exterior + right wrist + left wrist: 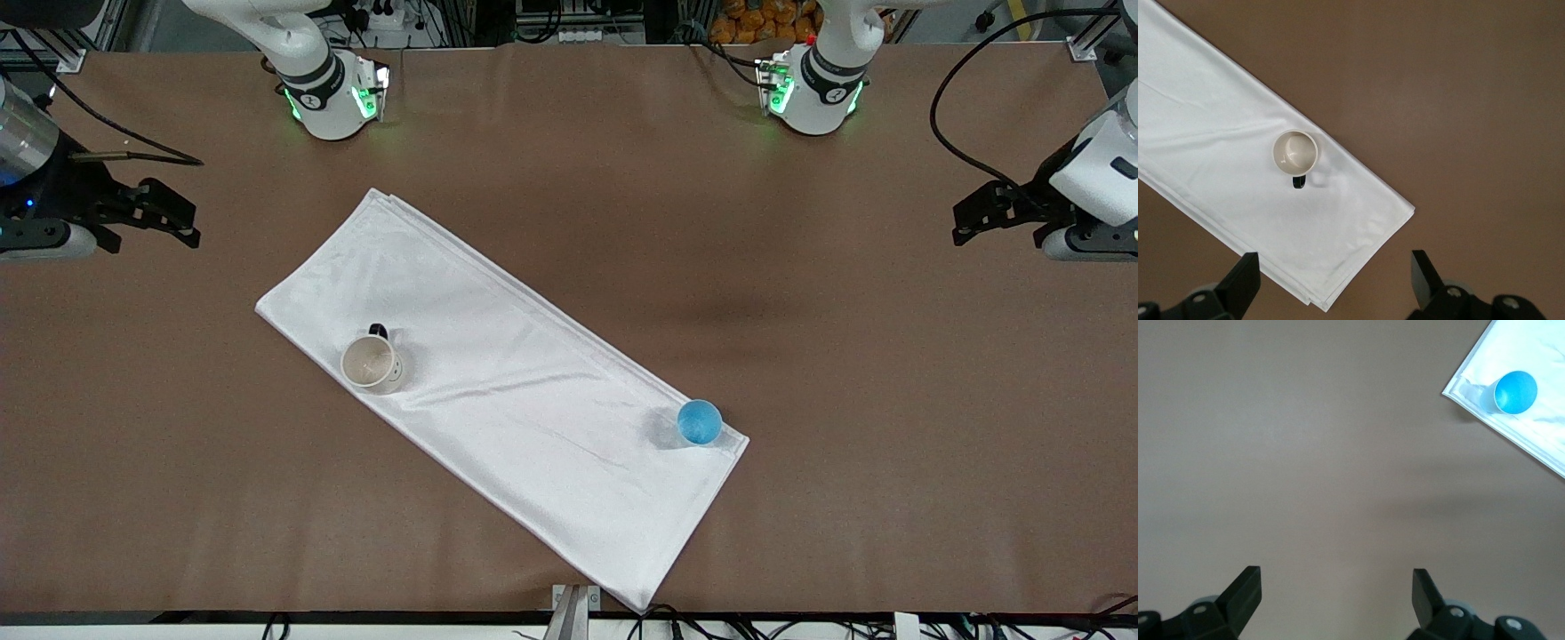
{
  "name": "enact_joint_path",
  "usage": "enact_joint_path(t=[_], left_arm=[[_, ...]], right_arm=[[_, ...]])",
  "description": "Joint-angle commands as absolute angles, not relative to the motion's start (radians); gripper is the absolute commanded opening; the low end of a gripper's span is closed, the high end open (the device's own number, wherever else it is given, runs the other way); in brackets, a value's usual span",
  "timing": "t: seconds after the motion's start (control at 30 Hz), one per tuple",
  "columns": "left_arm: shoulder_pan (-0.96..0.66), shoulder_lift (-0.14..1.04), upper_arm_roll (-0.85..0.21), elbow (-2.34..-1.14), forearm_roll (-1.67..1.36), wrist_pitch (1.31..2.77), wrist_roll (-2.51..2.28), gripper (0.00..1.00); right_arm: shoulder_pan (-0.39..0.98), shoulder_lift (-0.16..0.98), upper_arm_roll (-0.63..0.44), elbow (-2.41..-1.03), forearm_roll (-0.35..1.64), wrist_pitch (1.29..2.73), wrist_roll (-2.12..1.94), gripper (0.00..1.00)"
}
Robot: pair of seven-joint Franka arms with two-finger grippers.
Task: Place blue cup into white mug on table
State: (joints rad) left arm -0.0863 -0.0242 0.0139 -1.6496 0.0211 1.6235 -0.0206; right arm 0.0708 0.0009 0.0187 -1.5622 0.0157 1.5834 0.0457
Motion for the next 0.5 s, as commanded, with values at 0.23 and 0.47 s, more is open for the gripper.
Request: enact_joint_path(t=[0.23,0.47], left_arm=[[-0.083,-0.021,0.012,-1.651,0.009,1.618,-0.023,1.0],[-0.083,0.014,0.014,-1.643,0.005,1.626,-0.046,1.0]], right_arm=[[0.064,-0.023,0.025,-1.588,0.028,1.574,0.031,1.0],[0.067,-0.018,0.025,-1.585,0.028,1.56,0.035,1.0]])
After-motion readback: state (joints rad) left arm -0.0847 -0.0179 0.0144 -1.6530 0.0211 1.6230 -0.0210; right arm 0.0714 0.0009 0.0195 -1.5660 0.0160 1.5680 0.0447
